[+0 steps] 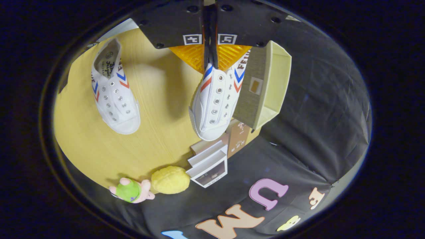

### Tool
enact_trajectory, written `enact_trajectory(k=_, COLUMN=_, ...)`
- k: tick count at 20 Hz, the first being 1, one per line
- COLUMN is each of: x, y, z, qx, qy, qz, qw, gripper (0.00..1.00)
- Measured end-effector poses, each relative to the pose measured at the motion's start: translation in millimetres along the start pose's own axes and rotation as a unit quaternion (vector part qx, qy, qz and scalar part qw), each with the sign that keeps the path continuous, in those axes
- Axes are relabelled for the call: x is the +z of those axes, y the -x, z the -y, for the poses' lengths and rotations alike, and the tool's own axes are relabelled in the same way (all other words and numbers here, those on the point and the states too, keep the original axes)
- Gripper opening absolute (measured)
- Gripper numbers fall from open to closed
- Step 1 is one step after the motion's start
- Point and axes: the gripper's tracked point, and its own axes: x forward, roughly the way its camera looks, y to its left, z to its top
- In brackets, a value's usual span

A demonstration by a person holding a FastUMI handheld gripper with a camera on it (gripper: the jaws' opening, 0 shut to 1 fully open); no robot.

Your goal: Open the storage box then place both shoes into the box .Put the left shoe in first, then the right shoe, with the right side of both shoes facing outward in a uniform manner.

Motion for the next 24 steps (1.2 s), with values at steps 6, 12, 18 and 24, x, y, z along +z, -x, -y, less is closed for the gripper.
enact_trajectory(k=6, x=24, y=13, z=-63, qx=0.027, qy=0.027, qz=0.030, qw=0.999, gripper=0.04)
enact_trajectory(k=12, x=14, y=-4, z=-115, qx=0.049, qy=0.045, qz=0.026, qw=0.997, gripper=0.03)
enact_trajectory(k=18, x=-19, y=-41, z=-151, qx=0.045, qy=0.063, qz=-0.002, qw=0.997, gripper=0.03)
enact_trajectory(k=24, x=-47, y=-78, z=-165, qx=0.025, qy=0.075, qz=-0.032, qw=0.996, gripper=0.03)
